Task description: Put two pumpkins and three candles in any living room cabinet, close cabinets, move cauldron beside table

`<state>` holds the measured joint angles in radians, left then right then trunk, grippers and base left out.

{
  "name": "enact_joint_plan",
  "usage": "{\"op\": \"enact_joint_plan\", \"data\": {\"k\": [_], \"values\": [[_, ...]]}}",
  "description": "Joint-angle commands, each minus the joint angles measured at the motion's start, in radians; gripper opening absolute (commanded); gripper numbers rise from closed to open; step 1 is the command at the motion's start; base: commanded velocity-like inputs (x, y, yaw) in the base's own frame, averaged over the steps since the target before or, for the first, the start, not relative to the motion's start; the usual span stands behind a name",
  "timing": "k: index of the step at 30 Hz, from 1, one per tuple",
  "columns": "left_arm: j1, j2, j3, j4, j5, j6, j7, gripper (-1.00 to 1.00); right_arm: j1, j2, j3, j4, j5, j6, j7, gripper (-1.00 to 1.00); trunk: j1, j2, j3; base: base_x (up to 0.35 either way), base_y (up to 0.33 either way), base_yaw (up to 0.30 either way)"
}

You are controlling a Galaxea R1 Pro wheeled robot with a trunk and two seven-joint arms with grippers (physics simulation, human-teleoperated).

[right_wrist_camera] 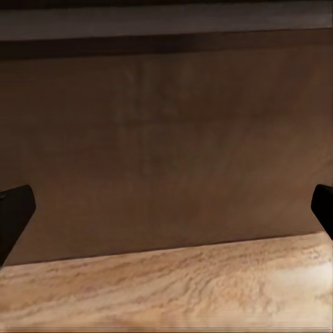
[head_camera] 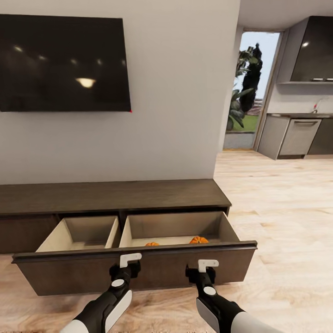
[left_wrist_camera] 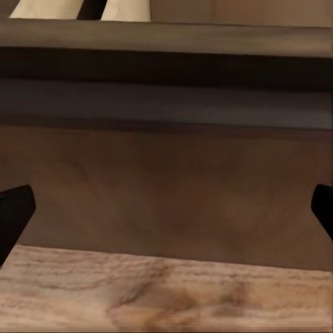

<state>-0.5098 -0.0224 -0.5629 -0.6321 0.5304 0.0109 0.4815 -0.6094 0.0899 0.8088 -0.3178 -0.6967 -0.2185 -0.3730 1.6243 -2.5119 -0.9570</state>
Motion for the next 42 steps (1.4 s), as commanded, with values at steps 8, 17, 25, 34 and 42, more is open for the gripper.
{"op": "enact_joint_plan", "data": {"k": [8, 17, 25, 34, 42], "values": [[-0.001, 0.003, -0.004, 0.001, 0.005, 0.004, -0.087, 1.0, -0.001, -0.001, 0.009, -0.004, -0.008, -0.015, -0.006, 1.0, 0.002, -0.001, -0.017, 0.0, 0.0, 0.0], [-0.001, 0.004, -0.004, 0.002, 0.002, 0.004, -0.108, 1.0, -0.001, -0.001, 0.009, -0.009, -0.002, -0.047, -0.007, 1.0, 0.002, -0.001, -0.017, 0.0, 0.0, 0.0], [-0.001, 0.002, -0.003, 0.013, 0.002, 0.006, -0.109, 1.0, -0.001, -0.001, 0.009, -0.01, -0.001, -0.048, -0.007, 1.0, 0.002, -0.001, -0.017, 0.1, 0.0, 0.0], [-0.001, 0.002, -0.002, 0.014, 0.005, 0.007, -0.109, 1.0, -0.001, -0.001, 0.009, -0.011, -0.002, -0.047, -0.007, 1.0, 0.002, -0.001, -0.017, 0.193, 0.0, 0.0], [-0.001, 0.002, -0.002, 0.014, 0.005, 0.007, -0.109, 1.0, -0.001, -0.001, 0.009, -0.01, -0.003, -0.046, -0.007, 1.0, 0.002, -0.001, -0.017, 0.267, 0.0, 0.0]]}}
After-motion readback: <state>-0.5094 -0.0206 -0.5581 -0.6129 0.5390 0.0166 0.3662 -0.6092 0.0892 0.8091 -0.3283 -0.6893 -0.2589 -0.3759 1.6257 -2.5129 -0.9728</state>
